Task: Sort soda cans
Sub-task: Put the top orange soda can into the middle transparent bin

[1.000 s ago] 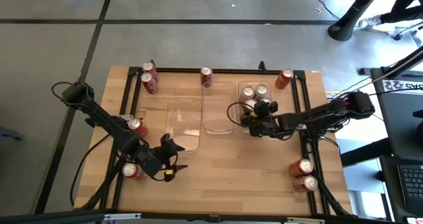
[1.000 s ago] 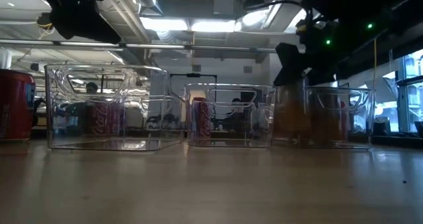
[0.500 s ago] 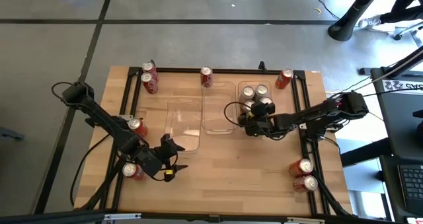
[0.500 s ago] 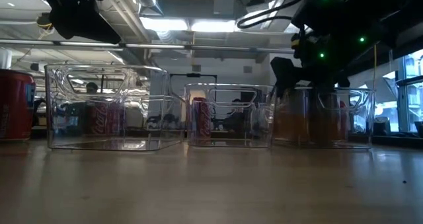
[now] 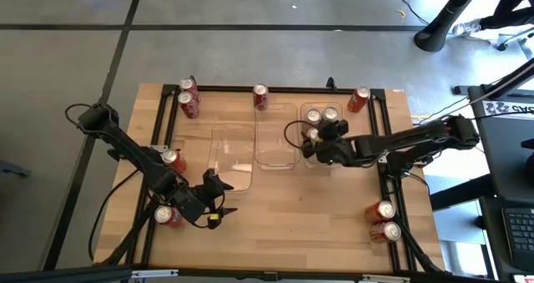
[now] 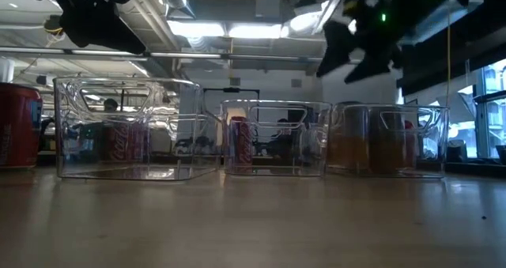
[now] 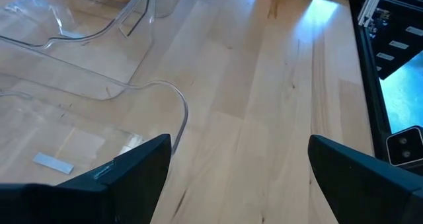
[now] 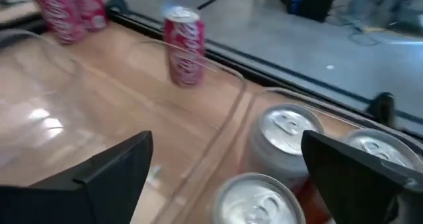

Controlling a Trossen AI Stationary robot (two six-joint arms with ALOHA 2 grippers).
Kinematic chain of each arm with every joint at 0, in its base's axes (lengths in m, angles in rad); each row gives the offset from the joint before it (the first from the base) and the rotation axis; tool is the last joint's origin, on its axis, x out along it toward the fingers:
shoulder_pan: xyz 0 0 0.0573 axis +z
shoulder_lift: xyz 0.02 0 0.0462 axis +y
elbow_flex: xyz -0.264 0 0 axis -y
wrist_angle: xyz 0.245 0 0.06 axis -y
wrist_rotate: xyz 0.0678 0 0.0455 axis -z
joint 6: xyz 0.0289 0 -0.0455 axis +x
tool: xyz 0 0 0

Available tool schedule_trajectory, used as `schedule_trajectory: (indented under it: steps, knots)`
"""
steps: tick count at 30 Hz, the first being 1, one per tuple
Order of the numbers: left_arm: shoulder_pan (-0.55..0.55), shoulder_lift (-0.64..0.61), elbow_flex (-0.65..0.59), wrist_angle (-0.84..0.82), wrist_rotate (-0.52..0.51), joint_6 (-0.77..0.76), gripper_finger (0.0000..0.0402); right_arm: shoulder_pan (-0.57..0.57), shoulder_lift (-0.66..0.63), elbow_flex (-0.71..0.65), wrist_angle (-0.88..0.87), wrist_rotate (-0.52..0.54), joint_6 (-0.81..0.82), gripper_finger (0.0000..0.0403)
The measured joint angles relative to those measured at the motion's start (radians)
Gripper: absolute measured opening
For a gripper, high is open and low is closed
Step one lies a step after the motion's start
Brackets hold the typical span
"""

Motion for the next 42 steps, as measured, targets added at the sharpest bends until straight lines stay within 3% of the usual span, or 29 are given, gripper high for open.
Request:
schedule_trajectory:
  steps: [5,13,19,26,30,38,42]
  knots:
    - [0.018,-0.010,0.000,-0.002,0.020,0.005,0.0345,0.000,-0.049,0.102,-0.102,-0.072,-0.061,0.0383]
    - [0.094,-0.111,0.000,-0.034,0.030,0.102,0.0345,-0.052,-0.077,0.281,-0.254,-0.056,-0.227,0.0383]
    - [0.220,-0.196,0.000,-0.036,0.036,0.262,0.0345,-0.278,-0.077,0.362,-0.362,-0.102,-0.372,0.0383]
    - [0.400,-0.241,0.000,-0.087,0.125,0.367,0.0345,-0.585,-0.076,0.365,-0.386,-0.182,-0.432,0.0383]
    - [0.491,-0.241,0.000,-0.087,0.204,0.427,0.0345,-0.665,-0.074,0.365,-0.463,-0.315,-0.431,0.0383]
    - [0.624,-0.241,0.000,-0.095,0.341,0.515,0.0345,-0.871,-0.035,0.342,-0.514,-0.334,-0.407,0.0383]
    - [0.646,-0.241,0.000,-0.117,0.357,0.532,0.0345,-0.968,0.023,0.342,-0.561,-0.382,-0.396,0.0383]
